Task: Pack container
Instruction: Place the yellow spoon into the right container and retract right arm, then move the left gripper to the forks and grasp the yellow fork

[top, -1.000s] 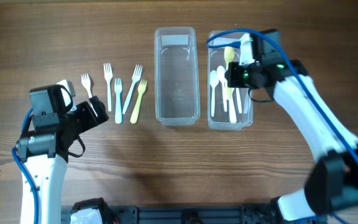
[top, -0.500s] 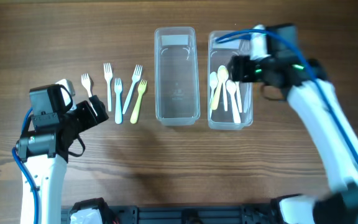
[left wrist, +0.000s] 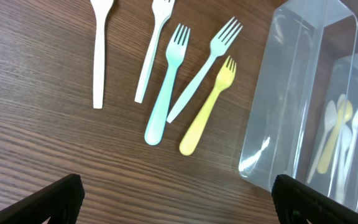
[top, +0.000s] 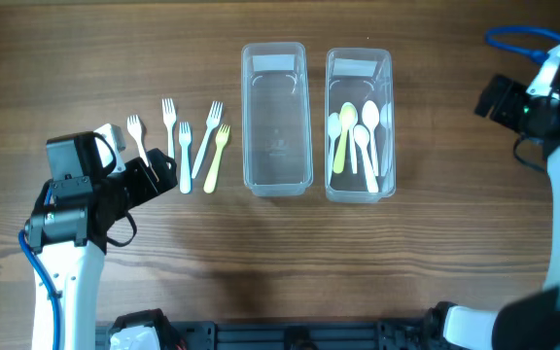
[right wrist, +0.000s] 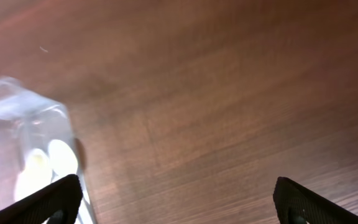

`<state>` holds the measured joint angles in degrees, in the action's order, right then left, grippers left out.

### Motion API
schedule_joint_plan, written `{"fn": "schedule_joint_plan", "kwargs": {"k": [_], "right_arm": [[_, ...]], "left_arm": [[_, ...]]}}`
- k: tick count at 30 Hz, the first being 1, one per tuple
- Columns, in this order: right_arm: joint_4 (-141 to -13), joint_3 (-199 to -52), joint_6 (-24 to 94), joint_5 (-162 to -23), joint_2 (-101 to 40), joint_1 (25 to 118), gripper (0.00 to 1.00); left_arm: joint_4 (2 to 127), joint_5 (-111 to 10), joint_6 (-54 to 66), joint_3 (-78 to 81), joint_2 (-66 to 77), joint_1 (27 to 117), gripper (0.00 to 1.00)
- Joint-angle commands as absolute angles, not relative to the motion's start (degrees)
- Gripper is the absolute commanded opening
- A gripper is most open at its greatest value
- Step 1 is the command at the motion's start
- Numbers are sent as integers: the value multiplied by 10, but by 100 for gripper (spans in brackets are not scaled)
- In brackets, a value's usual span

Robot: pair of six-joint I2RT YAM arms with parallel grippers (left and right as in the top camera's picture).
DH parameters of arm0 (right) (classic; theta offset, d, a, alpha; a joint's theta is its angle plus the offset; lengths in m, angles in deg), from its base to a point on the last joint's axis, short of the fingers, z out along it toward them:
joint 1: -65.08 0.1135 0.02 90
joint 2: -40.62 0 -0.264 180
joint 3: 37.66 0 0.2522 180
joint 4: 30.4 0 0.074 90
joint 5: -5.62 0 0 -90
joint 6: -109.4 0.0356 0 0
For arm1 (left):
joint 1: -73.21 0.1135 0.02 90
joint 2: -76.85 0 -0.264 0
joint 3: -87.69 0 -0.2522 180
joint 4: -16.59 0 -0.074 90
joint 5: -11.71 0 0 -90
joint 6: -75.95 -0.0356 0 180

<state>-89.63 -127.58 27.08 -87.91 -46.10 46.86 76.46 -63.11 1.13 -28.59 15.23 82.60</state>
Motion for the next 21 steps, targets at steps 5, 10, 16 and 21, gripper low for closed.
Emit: {"fn": "schedule_joint_plan", "kwargs": {"k": [5, 10, 16, 21], "right_arm": [[-903, -1269, 273, -873, -530, 469, 100], [-900, -1269, 270, -873, -530, 469, 100], [-900, -1269, 270, -873, -530, 469, 100], [-900, -1269, 270, -873, -530, 469, 100]], "left_arm": [[808, -658, -53, -229, 112, 739, 89], [883, -802, -76, -108, -11, 630, 99], [838, -766, -84, -95, -118, 622, 100], [805, -753, -129, -95, -194, 619, 90]]}}
